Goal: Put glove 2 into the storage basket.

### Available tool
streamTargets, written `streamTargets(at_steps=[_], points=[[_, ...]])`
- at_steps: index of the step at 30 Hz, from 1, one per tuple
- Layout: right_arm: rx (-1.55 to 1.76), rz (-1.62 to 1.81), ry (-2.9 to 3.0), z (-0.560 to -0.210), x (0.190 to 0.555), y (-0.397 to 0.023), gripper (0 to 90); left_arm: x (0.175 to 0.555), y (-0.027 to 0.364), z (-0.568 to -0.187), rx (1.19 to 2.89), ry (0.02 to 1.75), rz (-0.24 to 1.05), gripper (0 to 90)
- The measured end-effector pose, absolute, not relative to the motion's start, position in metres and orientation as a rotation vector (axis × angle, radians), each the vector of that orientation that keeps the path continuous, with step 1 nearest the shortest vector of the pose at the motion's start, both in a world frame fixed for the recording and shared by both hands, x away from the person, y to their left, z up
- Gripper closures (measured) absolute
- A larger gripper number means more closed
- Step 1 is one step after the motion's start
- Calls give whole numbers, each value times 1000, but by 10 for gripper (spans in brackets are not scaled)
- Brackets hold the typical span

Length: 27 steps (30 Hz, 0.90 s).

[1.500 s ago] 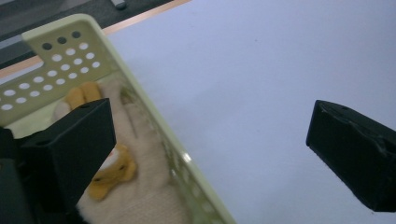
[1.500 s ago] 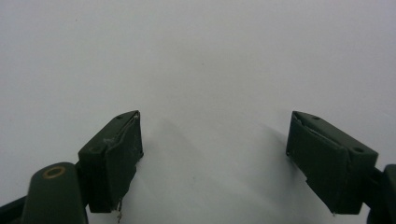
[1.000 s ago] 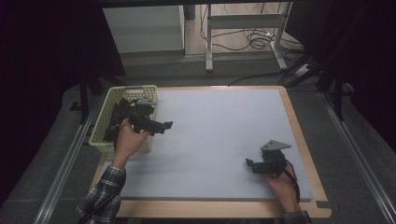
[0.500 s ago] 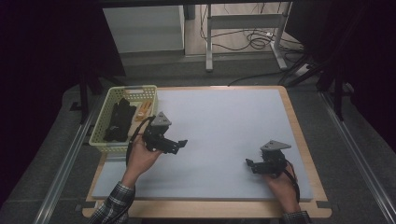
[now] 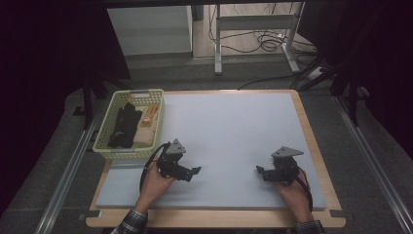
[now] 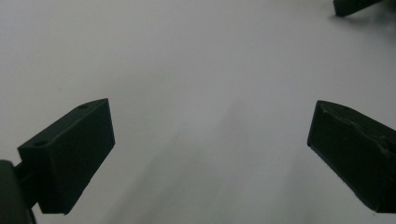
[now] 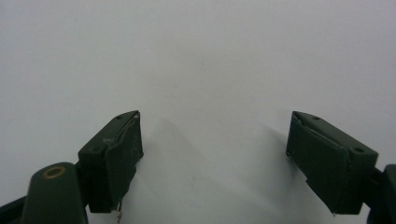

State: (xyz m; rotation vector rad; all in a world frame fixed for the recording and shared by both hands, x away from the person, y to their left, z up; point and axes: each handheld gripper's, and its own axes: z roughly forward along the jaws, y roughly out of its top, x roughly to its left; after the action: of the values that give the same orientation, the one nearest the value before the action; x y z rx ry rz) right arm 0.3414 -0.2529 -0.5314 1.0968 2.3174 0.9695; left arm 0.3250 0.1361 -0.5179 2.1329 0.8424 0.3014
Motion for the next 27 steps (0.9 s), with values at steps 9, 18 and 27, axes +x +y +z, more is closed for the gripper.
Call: streamTargets(at_steps=[9,18,27], points=[[1096,968,2317,-531,341,-253,181,321,141,-537,2180,875,301,10],[1096,969,2317,-531,341,-253,181,320,137,-548,2230,887,313,5],[1099,972,2315,-532,341,-253,180,320,137,-548,2234,892,306,3]])
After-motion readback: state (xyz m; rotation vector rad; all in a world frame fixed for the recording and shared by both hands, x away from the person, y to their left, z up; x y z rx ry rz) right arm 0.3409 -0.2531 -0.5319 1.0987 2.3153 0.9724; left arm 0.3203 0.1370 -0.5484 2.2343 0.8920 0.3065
